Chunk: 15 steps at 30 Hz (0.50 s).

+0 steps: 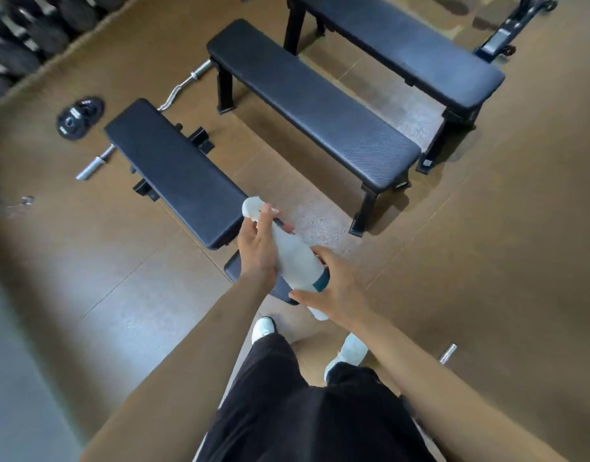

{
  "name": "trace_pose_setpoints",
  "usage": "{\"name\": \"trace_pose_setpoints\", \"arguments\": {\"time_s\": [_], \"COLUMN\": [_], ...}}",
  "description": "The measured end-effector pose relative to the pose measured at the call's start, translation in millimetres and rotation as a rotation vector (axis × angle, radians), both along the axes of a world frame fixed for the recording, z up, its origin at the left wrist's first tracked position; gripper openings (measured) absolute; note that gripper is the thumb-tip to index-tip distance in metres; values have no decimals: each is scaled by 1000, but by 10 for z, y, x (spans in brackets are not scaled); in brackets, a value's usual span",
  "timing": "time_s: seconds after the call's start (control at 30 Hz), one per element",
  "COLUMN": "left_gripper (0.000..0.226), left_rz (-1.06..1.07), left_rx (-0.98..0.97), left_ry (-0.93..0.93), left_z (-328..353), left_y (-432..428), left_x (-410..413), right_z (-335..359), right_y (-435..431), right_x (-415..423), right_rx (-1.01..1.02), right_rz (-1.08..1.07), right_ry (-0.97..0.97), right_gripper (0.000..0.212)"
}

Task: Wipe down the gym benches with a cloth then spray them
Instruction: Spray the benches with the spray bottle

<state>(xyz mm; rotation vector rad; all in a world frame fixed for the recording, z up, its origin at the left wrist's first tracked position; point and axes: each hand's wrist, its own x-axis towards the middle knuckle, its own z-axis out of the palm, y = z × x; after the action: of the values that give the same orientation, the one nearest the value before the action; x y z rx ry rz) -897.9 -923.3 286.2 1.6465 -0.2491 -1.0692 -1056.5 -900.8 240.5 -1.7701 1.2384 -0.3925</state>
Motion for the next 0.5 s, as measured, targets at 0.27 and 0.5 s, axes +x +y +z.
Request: {"name": "trace_pose_setpoints", "arguments": {"time_s": [0.27,0.5], "left_gripper": [22,19], "left_rz": [142,124], "left_rx": [82,29], "left_ry": [44,187], "left_z": [14,-109], "left_y": [-302,-955], "left_x": [-384,-539], "right_z": [-4,-50], "right_y": [-349,-955], "right_x": [-620,-884], "right_rx": [150,278], "right_rz": [219,131], "right_ry": [-54,-100], "right_gripper": [93,85]}}
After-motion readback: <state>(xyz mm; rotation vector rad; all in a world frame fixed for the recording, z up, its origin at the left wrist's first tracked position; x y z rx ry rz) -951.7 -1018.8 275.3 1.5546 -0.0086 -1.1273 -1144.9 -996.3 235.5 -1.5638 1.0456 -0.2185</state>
